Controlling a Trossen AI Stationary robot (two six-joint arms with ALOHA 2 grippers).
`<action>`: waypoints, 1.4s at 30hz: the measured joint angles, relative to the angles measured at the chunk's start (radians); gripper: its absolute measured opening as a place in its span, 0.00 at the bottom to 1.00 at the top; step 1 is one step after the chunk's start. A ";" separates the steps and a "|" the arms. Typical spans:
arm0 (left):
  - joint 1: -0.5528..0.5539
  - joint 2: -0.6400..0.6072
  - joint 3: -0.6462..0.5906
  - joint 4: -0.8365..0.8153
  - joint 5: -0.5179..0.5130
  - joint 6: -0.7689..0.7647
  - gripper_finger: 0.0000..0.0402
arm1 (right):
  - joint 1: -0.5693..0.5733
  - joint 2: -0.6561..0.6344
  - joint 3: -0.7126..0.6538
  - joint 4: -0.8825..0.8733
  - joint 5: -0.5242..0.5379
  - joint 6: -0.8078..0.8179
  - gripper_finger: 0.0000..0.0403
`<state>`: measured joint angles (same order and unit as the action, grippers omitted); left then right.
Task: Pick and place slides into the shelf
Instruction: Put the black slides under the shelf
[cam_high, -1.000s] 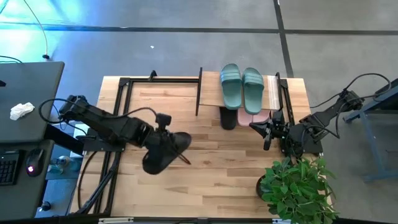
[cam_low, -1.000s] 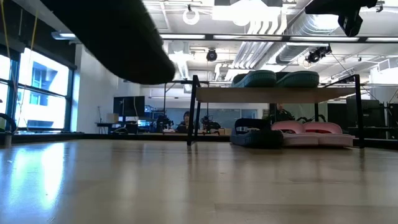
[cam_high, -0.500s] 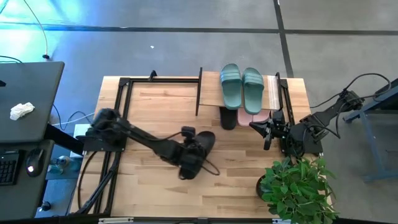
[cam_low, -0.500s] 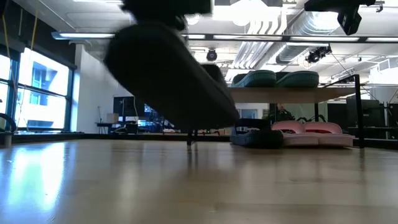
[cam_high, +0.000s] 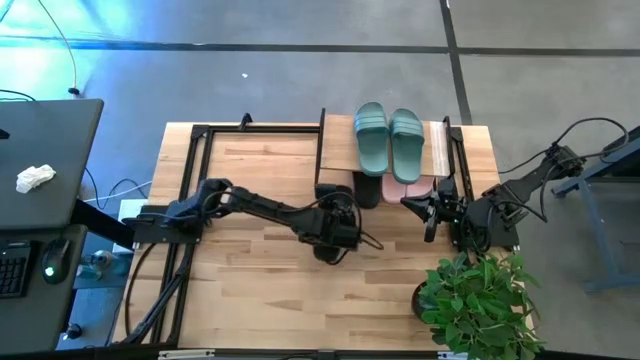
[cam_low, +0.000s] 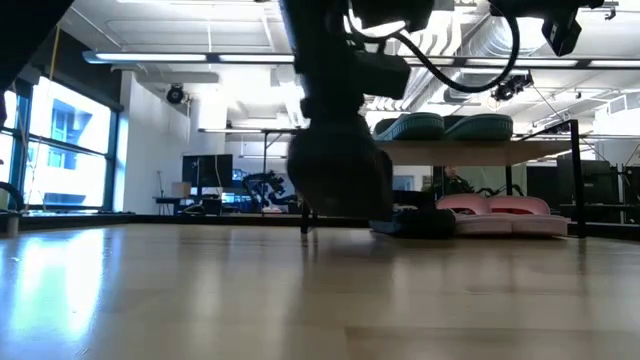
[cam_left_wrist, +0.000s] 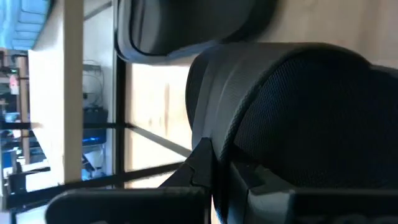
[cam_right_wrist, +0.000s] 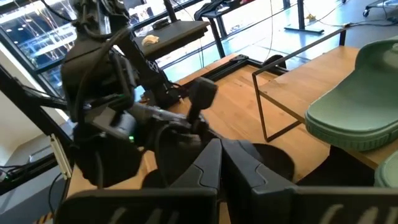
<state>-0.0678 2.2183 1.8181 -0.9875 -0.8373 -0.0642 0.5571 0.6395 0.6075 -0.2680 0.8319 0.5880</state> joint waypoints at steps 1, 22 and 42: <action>0.006 0.008 0.009 0.004 -0.011 0.008 0.00 | 0.000 0.000 0.000 0.000 -0.001 -0.003 0.00; 0.182 0.043 0.040 0.086 -0.090 0.162 0.00 | 0.000 0.000 0.000 -0.001 -0.011 -0.021 0.00; 0.252 0.043 0.040 0.150 -0.071 0.240 0.00 | 0.000 0.000 0.000 0.002 -0.013 -0.013 0.00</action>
<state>0.1838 2.2616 1.8580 -0.8376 -0.9081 0.1753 0.5571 0.6395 0.6075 -0.2662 0.8188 0.5755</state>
